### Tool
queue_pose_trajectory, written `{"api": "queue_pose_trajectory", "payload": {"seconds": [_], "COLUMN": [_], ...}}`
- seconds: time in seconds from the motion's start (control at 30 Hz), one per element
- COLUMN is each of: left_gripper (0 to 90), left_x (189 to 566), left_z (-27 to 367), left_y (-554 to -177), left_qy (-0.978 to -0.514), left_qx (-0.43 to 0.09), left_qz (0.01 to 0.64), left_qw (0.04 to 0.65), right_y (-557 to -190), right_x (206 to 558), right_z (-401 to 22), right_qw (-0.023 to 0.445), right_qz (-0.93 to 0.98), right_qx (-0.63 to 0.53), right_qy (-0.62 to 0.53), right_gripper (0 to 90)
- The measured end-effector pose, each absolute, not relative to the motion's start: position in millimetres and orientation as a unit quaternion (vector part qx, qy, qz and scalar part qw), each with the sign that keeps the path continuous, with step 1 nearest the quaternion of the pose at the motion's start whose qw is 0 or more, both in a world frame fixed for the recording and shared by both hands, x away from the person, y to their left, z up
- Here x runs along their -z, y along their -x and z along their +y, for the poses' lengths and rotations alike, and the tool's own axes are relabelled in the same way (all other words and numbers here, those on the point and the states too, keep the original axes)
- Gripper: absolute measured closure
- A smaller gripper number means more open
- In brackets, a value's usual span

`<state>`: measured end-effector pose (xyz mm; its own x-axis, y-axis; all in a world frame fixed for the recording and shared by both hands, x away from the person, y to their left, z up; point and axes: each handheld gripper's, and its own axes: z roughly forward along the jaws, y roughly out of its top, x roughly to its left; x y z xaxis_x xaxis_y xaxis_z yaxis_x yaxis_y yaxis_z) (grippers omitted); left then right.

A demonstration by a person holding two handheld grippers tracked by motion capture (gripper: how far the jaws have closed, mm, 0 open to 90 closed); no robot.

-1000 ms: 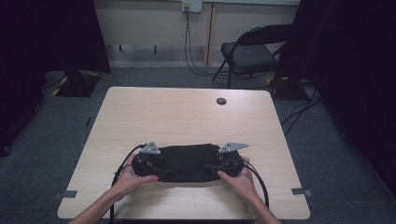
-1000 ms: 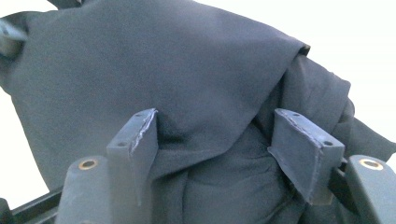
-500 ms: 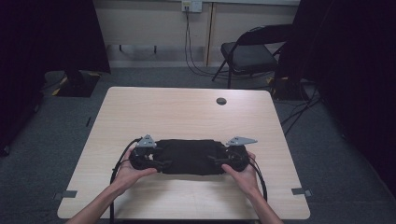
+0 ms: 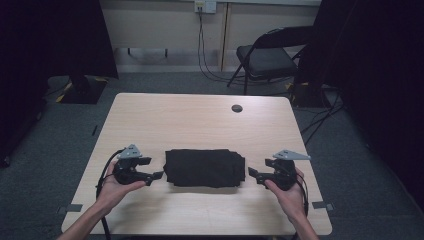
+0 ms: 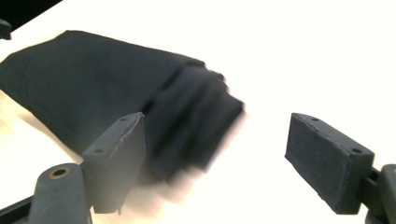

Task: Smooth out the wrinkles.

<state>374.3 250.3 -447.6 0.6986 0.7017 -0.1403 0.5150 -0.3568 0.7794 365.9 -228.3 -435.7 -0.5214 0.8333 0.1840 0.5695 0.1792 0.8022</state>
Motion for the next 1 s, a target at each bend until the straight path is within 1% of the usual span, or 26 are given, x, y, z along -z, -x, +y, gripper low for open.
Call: {"api": "queue_pose_trajectory", "payload": {"seconds": [0.07, 0.1, 0.13, 0.2, 0.23, 0.27, 0.3, 0.33, 0.4, 0.43, 0.5, 0.53, 0.6, 0.63, 0.77, 1.0], "left_gripper": [21.1, 21.4, 22.0, 21.8, 21.4, 20.4, 20.6, 20.6, 20.5, 19.4, 13.1, 11.7, 0.0, 0.0, 0.0, 0.0], "left_x": [458.0, 460.6, 462.3, 468.4, 472.4, 479.6, 479.6, 481.6, 486.6, 490.3, 493.7, 496.6, 503.4, 503.4, 503.5, 503.5], "left_z": [265.1, 268.0, 270.8, 279.1, 283.3, 288.0, 288.0, 288.5, 287.8, 287.2, 289.6, 291.5, 295.2, 295.6, 295.8, 295.4], "left_y": [-373.5, -372.9, -372.8, -369.8, -368.6, -367.6, -367.6, -367.9, -368.4, -368.7, -369.7, -370.1, -371.0, -371.3, -371.5, -372.0], "left_qy": [-0.816, -0.819, -0.823, -0.827, -0.831, -0.833, -0.833, -0.833, -0.836, -0.838, -0.833, -0.826, -0.813, -0.812, -0.813, -0.811], "left_qx": [-0.108, -0.107, -0.103, -0.111, -0.109, -0.118, -0.118, -0.117, -0.128, -0.147, -0.159, -0.166, -0.179, -0.179, -0.178, -0.18], "left_qz": [0.399, 0.406, 0.409, 0.41, 0.41, 0.418, 0.418, 0.424, 0.427, 0.421, 0.423, 0.428, 0.436, 0.437, 0.437, 0.438], "left_qw": [0.403, 0.391, 0.381, 0.367, 0.361, 0.344, 0.344, 0.335, 0.32, 0.313, 0.319, 0.326, 0.342, 0.342, 0.342, 0.343], "right_y": [-357.1, -355.5, -353.4, -350.6, -349.6, -349.1, -349.1, -348.7, -349.1, -349.7, -350.3, -350.5, -350.3, -350.1, -349.0, -346.7], "right_x": [443.4, 445.2, 447.6, 453.2, 457.5, 462.3, 462.3, 471.5, 477.3, 480.3, 486.5, 488.6, 493.2, 494.5, 501.3, 501.2], "right_z": [-248.7, -252.6, -257.7, -266.4, -271.1, -275.7, -275.7, -284.9, -291.4, -294.6, -297.7, -297.9, -295.3, -291.9, -284.7, -282.1], "right_qw": [0.154, 0.155, 0.159, 0.168, 0.17, 0.166, 0.166, 0.167, 0.17, 0.176, 0.182, 0.183, 0.202, 0.215, 0.238, 0.244], "right_qz": [0.753, 0.752, 0.75, 0.75, 0.75, 0.752, 0.752, 0.754, 0.751, 0.75, 0.753, 0.756, 0.757, 0.757, 0.744, 0.735], "right_qx": [-0.422, -0.418, -0.412, -0.398, -0.39, -0.38, -0.38, -0.36, -0.35, -0.341, -0.324, -0.319, -0.31, -0.303, -0.323, -0.318], "right_qy": [-0.481, -0.486, -0.492, -0.501, -0.508, -0.513, -0.513, -0.523, -0.534, -0.539, -0.543, -0.542, -0.538, -0.538, -0.535, -0.547], "right_gripper": [18.3, 17.7, 17.5, 17.3, 16.8, 16.7, 16.7, 17.0, 17.0, 17.0, 16.8, 16.2, 14.8, 14.2, 12.1, 12.1]}}
